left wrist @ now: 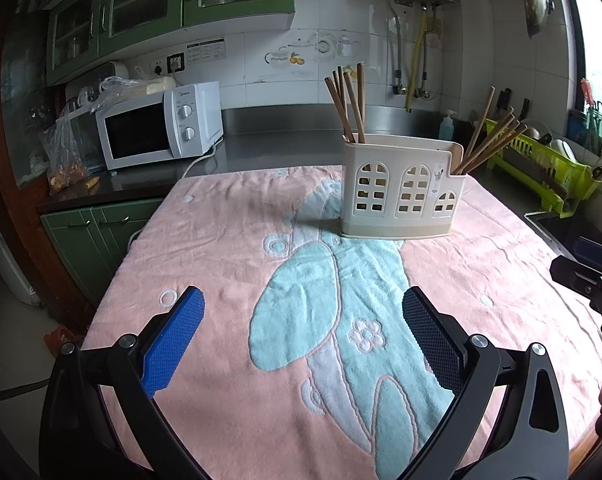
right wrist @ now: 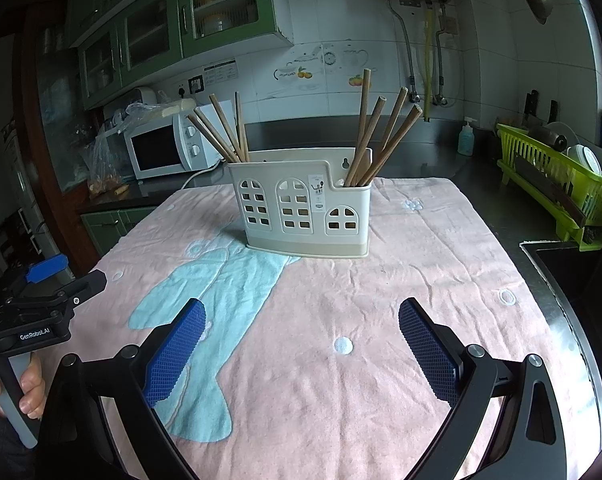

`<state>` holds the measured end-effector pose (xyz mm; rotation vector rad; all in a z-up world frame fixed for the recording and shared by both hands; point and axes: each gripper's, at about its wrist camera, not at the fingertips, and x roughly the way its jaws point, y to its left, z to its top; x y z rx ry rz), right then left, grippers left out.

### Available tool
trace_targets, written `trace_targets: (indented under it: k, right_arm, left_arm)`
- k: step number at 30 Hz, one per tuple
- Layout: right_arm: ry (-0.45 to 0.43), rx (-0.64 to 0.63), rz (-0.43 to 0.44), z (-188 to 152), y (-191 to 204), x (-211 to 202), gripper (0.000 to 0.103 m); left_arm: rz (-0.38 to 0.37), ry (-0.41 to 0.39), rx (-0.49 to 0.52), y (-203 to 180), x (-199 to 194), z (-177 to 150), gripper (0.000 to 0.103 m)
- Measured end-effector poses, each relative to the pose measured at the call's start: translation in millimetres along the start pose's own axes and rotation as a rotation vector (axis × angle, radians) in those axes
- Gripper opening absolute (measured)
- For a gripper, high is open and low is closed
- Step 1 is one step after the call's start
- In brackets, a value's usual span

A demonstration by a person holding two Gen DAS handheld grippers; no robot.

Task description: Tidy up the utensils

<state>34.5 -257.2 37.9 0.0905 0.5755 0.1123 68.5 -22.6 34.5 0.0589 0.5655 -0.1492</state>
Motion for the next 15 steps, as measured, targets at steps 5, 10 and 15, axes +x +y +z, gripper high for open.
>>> trace_targets:
  k: [5,10,15]
  right_arm:
    - [0.001,0.0,0.0,-0.1,0.1,0.2,0.094]
    - [0.003,0.0,0.002,0.2,-0.1,0.4,0.094]
    - [0.001,0.0,0.001,-1.1,-0.1,-0.2,0.094]
  left_arm:
    - [-0.001,0.0,-0.001,0.6,0.9,-0.6,0.098]
    - [-0.003,0.007,0.005,-1.4,1.6,-1.5,0.098]
    - [-0.003,0.007,0.002,-1.5,1.4,-1.8,0.098]
